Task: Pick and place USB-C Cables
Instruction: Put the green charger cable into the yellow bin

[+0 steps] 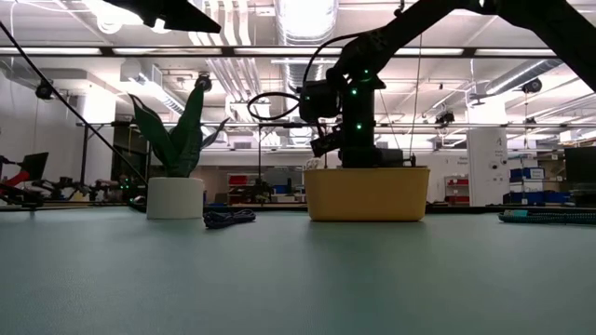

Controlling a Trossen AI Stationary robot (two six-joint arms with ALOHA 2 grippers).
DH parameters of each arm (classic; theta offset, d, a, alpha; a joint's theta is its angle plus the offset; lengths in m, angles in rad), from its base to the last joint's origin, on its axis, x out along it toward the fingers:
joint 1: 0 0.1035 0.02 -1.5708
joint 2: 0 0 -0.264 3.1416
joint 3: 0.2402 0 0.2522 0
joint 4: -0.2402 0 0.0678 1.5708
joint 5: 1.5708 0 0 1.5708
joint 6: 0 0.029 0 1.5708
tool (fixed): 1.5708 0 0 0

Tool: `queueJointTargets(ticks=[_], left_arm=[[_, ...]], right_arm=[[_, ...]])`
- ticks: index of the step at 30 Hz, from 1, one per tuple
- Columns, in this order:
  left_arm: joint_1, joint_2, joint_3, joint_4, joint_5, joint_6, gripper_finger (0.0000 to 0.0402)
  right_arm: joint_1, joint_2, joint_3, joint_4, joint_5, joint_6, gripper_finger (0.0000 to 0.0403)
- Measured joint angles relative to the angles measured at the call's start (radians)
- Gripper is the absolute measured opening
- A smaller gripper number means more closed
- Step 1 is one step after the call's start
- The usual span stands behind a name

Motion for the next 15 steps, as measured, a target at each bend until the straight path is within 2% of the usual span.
queueJointTargets(ticks=[4, 15], left_arm=[[0.0, 0.0, 0.0, 0.0, 0.0, 0.0, 0.0193], [0.0, 0.0, 0.0, 0.0, 0.0, 0.0, 0.0193]], right_arm=[[0.0, 0.0, 0.0, 0.004, 0.0, 0.0, 0.0036], [0.0, -0.012, 0.0, 0.006, -0.003, 0.018, 0.0101]])
